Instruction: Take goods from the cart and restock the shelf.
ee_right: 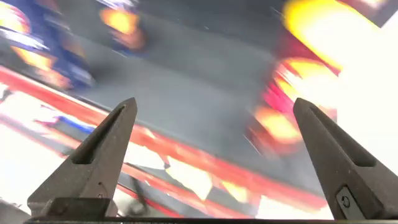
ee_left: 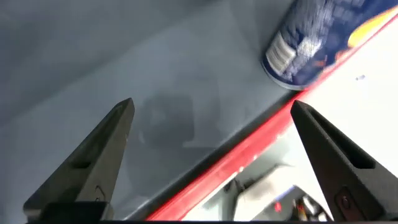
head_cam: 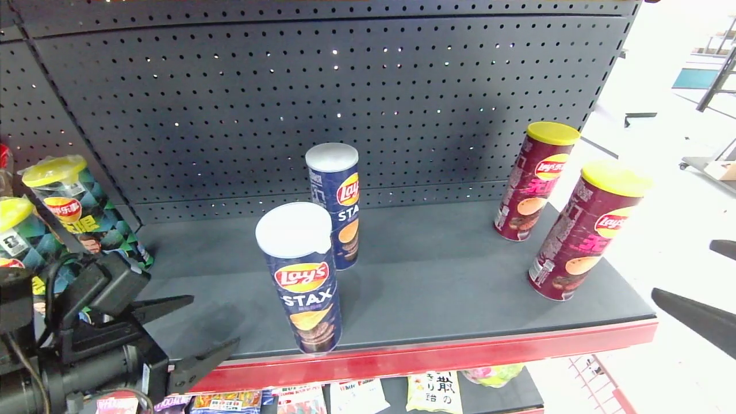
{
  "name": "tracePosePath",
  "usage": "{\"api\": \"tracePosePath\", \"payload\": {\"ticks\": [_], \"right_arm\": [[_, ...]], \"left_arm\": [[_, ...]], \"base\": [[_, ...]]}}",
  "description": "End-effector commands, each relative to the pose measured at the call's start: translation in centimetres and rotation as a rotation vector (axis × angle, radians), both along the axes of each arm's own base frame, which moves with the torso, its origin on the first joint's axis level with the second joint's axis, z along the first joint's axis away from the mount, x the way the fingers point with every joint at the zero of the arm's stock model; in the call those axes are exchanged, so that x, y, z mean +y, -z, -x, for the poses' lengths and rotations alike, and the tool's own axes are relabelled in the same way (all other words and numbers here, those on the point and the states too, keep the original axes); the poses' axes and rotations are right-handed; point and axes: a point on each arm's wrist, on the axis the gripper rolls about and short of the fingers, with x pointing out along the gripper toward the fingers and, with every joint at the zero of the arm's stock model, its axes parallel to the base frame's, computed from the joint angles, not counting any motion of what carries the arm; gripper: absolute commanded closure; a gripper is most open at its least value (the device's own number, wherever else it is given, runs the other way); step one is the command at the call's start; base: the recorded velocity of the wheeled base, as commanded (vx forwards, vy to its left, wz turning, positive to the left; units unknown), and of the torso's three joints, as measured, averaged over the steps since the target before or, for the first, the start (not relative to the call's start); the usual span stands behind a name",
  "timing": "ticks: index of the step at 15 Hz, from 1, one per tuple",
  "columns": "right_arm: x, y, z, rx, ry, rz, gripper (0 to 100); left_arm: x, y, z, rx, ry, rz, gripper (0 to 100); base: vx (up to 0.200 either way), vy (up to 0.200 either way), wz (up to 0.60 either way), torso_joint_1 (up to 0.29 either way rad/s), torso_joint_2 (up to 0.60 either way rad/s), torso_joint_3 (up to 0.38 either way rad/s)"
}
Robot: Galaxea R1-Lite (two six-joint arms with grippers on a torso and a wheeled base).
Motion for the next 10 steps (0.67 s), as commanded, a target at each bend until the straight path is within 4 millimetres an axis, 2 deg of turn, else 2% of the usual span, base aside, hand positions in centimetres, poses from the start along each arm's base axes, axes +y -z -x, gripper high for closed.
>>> {"api": "tracePosePath", "payload": {"ticks": [1, 3, 6, 10], "right_arm": [[-4.3, 1.6, 5.0, -0.03, 0.308, -0.079, 0], [-4.7, 2.5, 5.9, -0.032, 0.37, -0.132, 0], [-5.0, 4.1, 6.8, -0.04, 0.374, -0.134, 0], [-4.9, 4.6, 6.7, -0.026, 0.374, -0.127, 0]], "left_arm": [[-0.6, 1.5, -1.5, 0.063, 0.039, -0.057, 0], [-0.9, 1.5, -2.8, 0.053, 0.056, -0.087, 0], [-1.2, 1.5, -4.0, 0.057, 0.026, -0.111, 0], [-2.3, 1.9, -4.4, 0.08, 0.067, -0.112, 0]], "base": [[0.0, 0.0, 0.0, 0.0, 0.0, 0.0], [0.0, 0.0, 0.0, 0.0, 0.0, 0.0], [0.0, 0.0, 0.0, 0.0, 0.0, 0.0], [0.0, 0.0, 0.0, 0.0, 0.0, 0.0]]}}
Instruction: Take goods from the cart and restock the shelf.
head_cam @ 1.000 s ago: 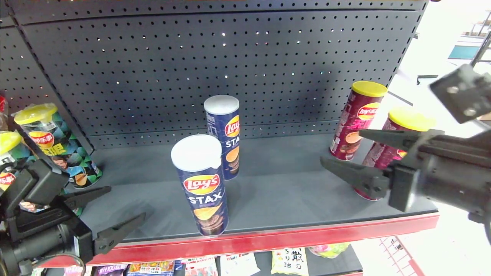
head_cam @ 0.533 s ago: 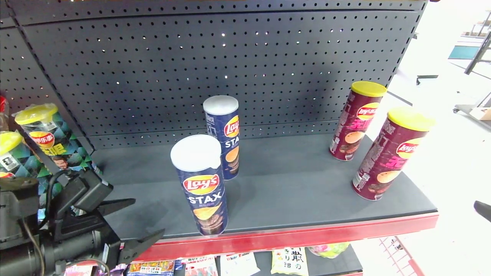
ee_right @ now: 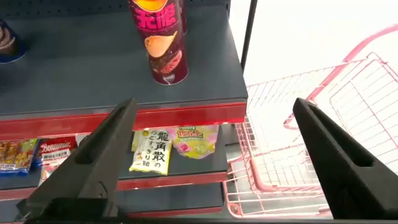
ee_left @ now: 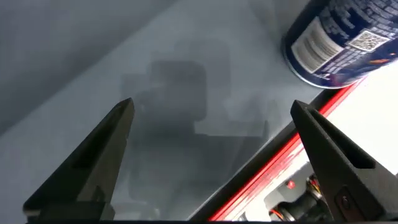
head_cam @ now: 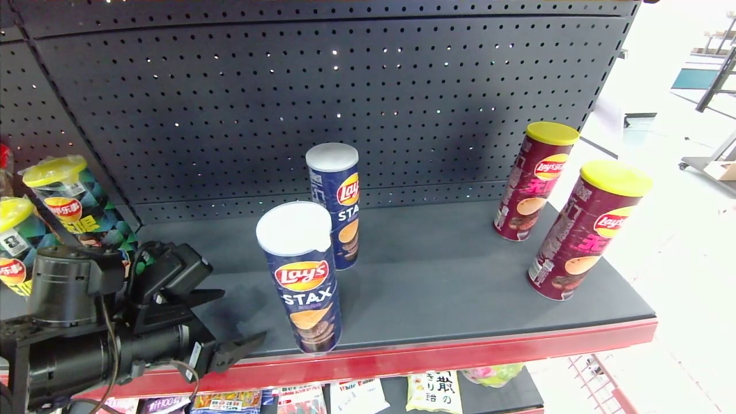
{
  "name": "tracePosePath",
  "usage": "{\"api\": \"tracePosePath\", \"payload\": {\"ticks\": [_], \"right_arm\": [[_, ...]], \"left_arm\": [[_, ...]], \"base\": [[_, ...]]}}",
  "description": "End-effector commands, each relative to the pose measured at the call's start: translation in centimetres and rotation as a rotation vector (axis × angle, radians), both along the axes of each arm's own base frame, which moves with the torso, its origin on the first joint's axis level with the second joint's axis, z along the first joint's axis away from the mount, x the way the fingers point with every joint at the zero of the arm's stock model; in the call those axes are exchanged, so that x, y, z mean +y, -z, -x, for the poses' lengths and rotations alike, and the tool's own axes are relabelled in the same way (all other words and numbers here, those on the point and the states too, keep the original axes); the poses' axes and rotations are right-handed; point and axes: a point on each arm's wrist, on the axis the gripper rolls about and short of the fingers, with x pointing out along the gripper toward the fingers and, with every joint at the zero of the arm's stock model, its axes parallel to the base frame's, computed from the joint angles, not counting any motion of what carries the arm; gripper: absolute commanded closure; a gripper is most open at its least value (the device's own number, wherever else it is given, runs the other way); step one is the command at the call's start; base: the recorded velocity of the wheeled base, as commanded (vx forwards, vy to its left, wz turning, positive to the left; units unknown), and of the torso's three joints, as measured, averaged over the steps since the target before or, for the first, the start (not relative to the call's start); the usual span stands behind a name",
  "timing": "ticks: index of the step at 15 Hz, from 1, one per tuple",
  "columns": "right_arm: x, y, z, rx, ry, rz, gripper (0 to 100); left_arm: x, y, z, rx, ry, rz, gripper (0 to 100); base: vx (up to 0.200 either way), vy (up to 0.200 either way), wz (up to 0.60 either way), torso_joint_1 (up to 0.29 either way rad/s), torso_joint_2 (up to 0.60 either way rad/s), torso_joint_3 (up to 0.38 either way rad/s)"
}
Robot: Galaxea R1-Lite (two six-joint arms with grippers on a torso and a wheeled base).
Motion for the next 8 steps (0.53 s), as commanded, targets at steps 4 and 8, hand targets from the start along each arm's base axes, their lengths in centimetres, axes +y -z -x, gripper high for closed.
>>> {"api": "tracePosePath", "payload": {"ticks": [4, 8], "right_arm": [[0.0, 0.3, 0.1, 0.001, -0.002, 0.001, 0], [0.0, 0.4, 0.0, 0.007, -0.002, 0.002, 0]], "left_arm": [[-1.0, 0.2, -1.8, 0.01, 0.022, -0.003, 0], [-1.4, 0.5, -2.1, 0.025, 0.038, -0.005, 0]], "base": [[0.0, 0.0, 0.0, 0.0, 0.0, 0.0], [0.0, 0.0, 0.0, 0.0, 0.0, 0.0]]}}
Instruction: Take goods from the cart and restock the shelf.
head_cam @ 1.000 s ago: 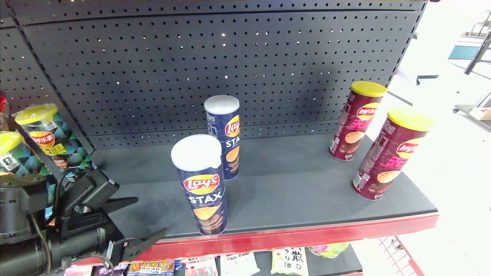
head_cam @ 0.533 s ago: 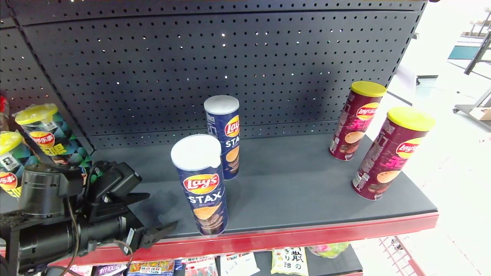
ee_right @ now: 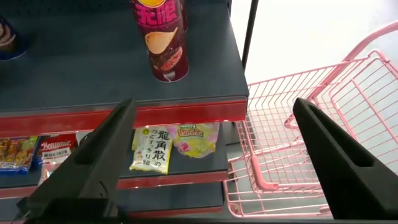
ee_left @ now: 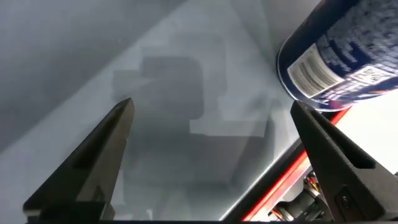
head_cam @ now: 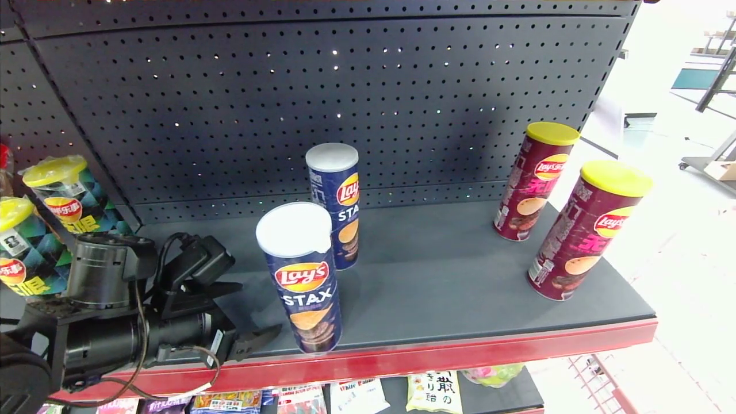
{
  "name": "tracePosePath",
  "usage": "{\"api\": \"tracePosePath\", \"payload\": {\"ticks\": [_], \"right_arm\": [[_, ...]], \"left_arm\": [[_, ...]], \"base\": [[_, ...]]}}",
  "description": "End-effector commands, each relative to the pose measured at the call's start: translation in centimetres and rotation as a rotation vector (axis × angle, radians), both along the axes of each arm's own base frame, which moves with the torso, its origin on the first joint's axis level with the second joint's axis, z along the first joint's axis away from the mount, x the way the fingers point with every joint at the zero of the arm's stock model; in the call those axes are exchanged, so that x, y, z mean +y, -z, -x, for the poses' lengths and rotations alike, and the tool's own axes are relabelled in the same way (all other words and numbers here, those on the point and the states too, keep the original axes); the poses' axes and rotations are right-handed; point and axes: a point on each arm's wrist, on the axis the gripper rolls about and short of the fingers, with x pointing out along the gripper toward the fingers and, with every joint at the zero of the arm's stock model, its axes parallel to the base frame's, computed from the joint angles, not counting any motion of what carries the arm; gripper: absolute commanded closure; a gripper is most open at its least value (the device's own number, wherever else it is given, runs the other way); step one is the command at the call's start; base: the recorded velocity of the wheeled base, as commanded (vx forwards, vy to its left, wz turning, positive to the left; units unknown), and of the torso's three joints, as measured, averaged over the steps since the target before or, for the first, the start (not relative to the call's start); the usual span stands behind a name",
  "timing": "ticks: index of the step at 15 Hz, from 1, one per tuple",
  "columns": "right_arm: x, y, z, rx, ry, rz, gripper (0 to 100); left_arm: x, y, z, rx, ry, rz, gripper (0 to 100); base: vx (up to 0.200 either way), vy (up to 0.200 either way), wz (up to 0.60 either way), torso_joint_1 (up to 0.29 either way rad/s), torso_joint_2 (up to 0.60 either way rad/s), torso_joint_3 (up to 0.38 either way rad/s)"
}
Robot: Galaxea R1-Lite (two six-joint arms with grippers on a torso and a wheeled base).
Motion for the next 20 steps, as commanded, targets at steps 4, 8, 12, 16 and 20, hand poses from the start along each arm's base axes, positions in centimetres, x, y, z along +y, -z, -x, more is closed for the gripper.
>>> {"api": "tracePosePath", "payload": {"ticks": [4, 8, 12, 16, 20], "right_arm": [[0.0, 0.0, -0.1, 0.008, -0.001, 0.003, 0], [0.0, 0.0, -0.1, 0.003, 0.001, 0.0, 0], [0.0, 0.1, 0.0, 0.005, -0.001, 0.0, 0], [0.0, 0.2, -0.1, 0.008, -0.001, -0.001, 0], [0.0, 0.2, -0.1, 0.009, -0.001, 0.0, 0]], "left_arm": [[-0.9, 0.1, -1.1, 0.001, 0.021, 0.002, 0], [-1.5, 0.1, -1.9, 0.0, 0.037, 0.002, 0], [-1.7, 0.0, -2.3, -0.005, 0.037, 0.002, 0], [-2.0, -0.1, -3.1, -0.012, 0.037, 0.004, 0], [-2.4, -0.1, -3.4, -0.017, 0.048, 0.005, 0]], "base": [[0.0, 0.0, 0.0, 0.0, 0.0, 0.0], [0.0, 0.0, 0.0, 0.0, 0.0, 0.0], [0.0, 0.0, 0.0, 0.0, 0.0, 0.0], [0.0, 0.0, 0.0, 0.0, 0.0, 0.0], [0.0, 0.0, 0.0, 0.0, 0.0, 0.0]]}}
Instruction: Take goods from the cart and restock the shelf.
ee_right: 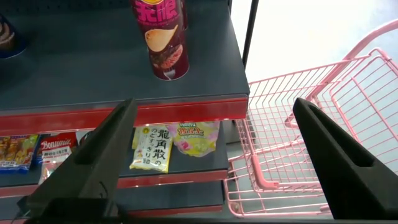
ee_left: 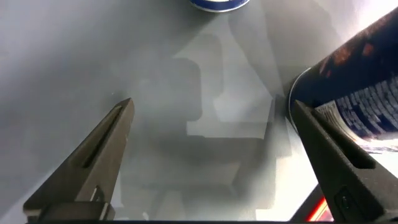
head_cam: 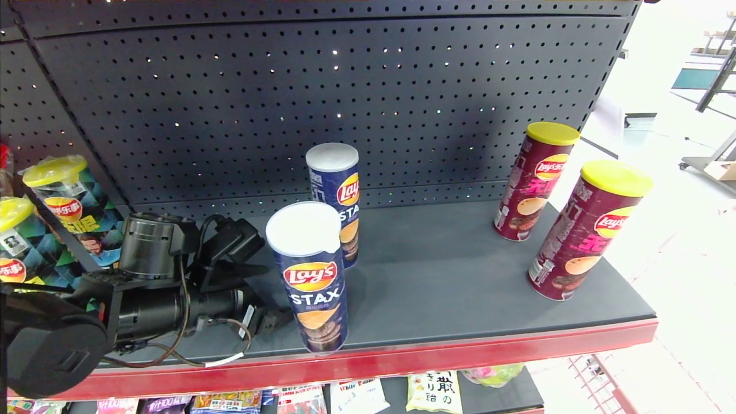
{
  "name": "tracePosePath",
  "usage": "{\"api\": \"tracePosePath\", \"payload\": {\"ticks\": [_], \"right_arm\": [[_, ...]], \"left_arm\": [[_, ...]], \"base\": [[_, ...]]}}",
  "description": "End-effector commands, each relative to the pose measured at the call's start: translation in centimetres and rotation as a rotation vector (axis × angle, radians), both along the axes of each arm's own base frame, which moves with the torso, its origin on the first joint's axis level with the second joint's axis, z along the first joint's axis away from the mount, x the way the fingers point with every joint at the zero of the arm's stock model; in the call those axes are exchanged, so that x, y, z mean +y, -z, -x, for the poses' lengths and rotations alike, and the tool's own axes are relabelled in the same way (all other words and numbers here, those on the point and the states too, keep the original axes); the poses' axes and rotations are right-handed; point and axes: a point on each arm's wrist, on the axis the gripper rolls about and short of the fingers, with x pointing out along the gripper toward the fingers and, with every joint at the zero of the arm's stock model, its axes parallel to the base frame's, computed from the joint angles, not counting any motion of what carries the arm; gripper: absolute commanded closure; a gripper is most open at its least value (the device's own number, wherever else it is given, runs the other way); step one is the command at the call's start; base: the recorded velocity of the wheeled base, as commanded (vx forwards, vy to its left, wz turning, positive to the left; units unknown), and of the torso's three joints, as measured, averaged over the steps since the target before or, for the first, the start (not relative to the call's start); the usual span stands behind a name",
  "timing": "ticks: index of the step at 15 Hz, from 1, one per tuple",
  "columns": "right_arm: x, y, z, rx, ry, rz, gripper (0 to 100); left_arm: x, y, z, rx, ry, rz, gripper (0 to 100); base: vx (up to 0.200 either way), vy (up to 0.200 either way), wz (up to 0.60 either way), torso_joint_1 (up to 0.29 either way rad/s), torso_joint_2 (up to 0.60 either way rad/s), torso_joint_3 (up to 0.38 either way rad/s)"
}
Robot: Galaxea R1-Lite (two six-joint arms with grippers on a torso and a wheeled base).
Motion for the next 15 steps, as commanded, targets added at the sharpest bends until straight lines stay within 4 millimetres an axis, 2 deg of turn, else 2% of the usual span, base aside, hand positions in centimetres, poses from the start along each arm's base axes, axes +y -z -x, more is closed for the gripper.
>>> {"api": "tracePosePath", "payload": {"ticks": [1, 4, 8, 15], "right_arm": [[0.0, 0.0, -0.1, 0.004, -0.001, 0.001, 0], [0.0, 0.0, -0.1, 0.004, -0.001, 0.001, 0], [0.0, 0.0, -0.1, 0.002, -0.001, 0.001, 0], [0.0, -0.1, -0.1, 0.001, -0.001, 0.0, 0]], "left_arm": [[-0.2, 0.0, -0.2, -0.002, 0.003, 0.001, 0], [-0.1, 0.2, 0.0, 0.007, 0.002, -0.002, 0], [0.5, 0.6, 1.3, 0.03, 0.012, -0.008, 0], [0.2, 0.7, 1.5, 0.031, 0.035, -0.004, 0]], "base": [[0.0, 0.0, 0.0, 0.0, 0.0, 0.0], [0.0, 0.0, 0.0, 0.0, 0.0, 0.0], [0.0, 0.0, 0.0, 0.0, 0.0, 0.0], [0.0, 0.0, 0.0, 0.0, 0.0, 0.0]]}}
